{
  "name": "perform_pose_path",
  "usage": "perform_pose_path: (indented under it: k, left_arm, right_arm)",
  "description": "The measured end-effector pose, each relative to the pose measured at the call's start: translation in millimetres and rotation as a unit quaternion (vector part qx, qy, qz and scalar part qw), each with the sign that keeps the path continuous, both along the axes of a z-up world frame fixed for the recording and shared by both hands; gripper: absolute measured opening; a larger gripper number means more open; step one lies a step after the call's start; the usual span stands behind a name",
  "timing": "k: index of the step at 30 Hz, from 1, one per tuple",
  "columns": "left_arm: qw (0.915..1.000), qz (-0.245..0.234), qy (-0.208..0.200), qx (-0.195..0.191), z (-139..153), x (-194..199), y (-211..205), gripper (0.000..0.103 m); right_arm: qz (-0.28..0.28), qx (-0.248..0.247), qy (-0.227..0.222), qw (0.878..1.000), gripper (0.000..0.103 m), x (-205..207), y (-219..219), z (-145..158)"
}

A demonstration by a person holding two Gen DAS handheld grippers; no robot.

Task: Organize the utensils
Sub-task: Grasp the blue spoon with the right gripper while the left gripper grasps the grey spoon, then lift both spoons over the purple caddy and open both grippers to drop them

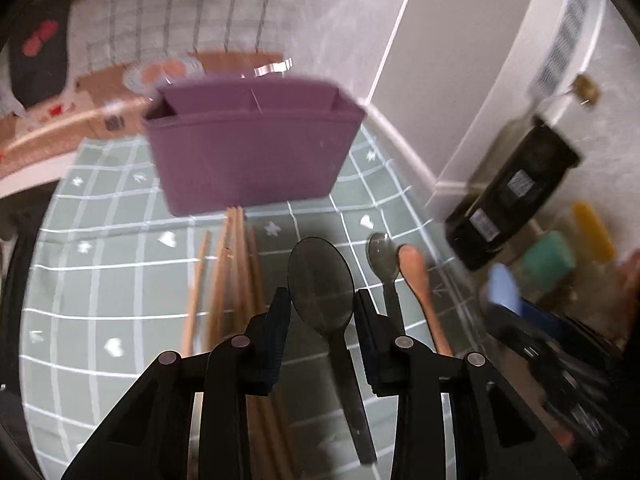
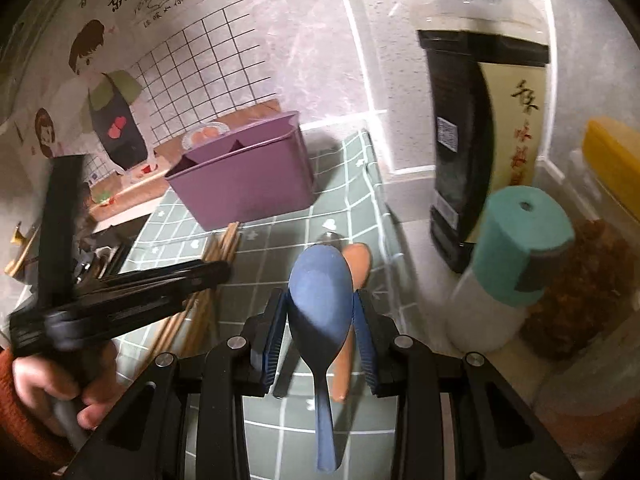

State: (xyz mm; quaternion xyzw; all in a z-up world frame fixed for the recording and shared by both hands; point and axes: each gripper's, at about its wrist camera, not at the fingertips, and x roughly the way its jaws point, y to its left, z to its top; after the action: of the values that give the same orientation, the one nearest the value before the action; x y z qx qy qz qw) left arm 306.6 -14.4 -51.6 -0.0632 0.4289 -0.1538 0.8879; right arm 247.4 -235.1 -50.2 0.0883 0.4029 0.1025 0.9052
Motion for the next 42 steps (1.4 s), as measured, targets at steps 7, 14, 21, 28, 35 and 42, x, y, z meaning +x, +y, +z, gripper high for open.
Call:
perform_pose_path:
  k: [7, 14, 21, 28, 35, 42]
  left_arm:
    - [0.9991, 0.019, -0.037, -0.007, 31, -31, 21, 0.033]
    - [0.9973, 0.045, -0.055, -0.018, 40, -32, 44, 0.033]
    - [0.99, 0.06, -0.123, -0.035, 102, -19, 60, 0.033]
    - [0.9635, 0.084, -0.254, 0.005, 206, 27, 60, 0.033]
    - [0.9523, 0.126, -0.277, 0.031, 199, 89, 62, 0.034]
    - [0.9632, 0.129, -0.229, 0.055, 126, 134, 60, 0.034]
  right_arm:
    - [0.025, -0.022, -0.006, 0.999, 0.032, 8, 29, 9]
    - [0.045, -0.035, -0.02, 0.998, 0.032, 18, 50, 20]
    - [0.043, -0.046, -0.063, 0.996, 0.032, 33, 57, 51]
    - [0.017, -0.002, -0.218, 0.976, 0.032, 83, 53, 174]
    - [0.002, 0.009, -0.254, 0.967, 0.032, 151, 61, 187]
    - [0.018, 0.013, -0.179, 0.984, 0.032, 196, 73, 118]
